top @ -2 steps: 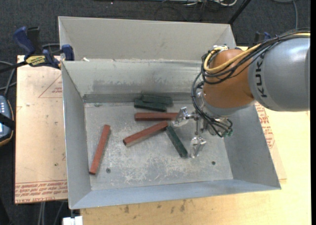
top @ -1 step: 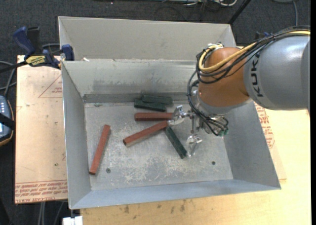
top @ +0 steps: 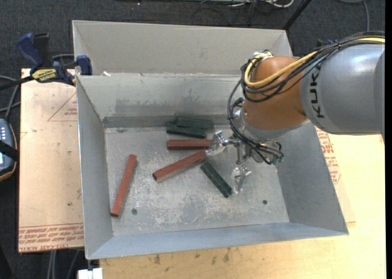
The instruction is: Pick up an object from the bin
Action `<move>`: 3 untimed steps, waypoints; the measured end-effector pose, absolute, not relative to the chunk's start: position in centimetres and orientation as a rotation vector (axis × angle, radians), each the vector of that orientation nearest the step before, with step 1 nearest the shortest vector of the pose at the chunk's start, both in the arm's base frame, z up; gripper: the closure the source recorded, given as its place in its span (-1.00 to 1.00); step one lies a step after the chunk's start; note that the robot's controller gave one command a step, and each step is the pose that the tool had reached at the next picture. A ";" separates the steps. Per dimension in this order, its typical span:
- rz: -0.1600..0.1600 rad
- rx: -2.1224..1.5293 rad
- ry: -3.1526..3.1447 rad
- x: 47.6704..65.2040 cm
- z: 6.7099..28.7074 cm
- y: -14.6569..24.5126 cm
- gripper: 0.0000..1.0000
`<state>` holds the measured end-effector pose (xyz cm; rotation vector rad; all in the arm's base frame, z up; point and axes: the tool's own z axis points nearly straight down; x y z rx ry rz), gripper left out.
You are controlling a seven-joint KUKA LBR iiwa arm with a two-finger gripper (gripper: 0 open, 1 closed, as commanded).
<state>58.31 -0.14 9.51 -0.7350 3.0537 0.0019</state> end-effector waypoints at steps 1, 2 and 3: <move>-0.002 -1.110 2.920 60.5 8.2 1.2 1.00; -0.002 -1.110 2.920 60.5 8.2 1.2 1.00; 0.000 -1.290 2.858 58.9 23.7 2.9 1.00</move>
Offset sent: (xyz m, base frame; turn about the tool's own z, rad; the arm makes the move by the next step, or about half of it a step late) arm 0.0000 0.0000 0.0000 0.0000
